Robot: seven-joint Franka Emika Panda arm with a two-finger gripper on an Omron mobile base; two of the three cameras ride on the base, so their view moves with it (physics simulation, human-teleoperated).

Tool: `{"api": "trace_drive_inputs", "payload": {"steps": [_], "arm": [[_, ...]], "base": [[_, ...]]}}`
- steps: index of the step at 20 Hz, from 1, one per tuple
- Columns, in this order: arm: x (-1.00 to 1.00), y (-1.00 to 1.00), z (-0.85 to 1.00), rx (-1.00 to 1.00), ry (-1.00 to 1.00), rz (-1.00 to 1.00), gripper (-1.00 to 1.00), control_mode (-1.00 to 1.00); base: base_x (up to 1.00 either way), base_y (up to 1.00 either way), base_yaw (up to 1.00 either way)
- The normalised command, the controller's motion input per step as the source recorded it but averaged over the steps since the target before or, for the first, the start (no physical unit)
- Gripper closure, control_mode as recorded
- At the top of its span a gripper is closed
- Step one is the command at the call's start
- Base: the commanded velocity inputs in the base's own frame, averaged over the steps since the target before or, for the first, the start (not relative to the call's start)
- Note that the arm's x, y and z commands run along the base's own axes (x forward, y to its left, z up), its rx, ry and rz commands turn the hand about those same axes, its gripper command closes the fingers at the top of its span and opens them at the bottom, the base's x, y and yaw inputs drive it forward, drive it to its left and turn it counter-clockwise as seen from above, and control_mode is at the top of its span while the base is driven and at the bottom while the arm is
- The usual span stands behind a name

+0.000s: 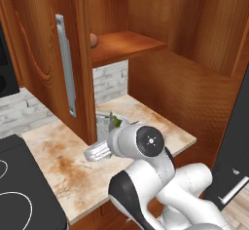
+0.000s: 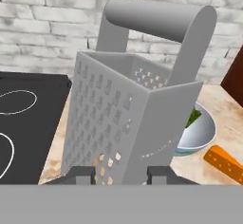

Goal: Pick the cheese from the fridge and the cheese grater from the cabinet and place them next to the salad bowl.

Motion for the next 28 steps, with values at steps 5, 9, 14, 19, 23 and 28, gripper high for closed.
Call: {"api": "trace_drive_inputs", "payload": {"steps": [5,9,14,19,23,28], "arm": [[0.00,0.08,-0.31,0.03,0.01,-0.27,1.00,-1.00],[0.00,0.09,-0.29,0.02,0.00,-0.31,1.00,-1.00],[0.01,0.19,-0.47,0.00,0.00,-0.28,1.00,-1.00],[0.31,0.22,-0.29,-0.03,0.01,-0.21,1.00,-1.00],[0.50,0.13,-0.08,-0.02,0.03,-0.12,1.00,-1.00],[0.09,0.29,-0.12,0.00,0.00,-0.02,1.00,-1.00]], "base": [[0.00,0.00,0.00],[0.00,0.00,0.00],[0.00,0.00,0.00],[0.00,0.00,0.00],[0.00,0.00,0.00],[0.00,0.00,0.00]]}}
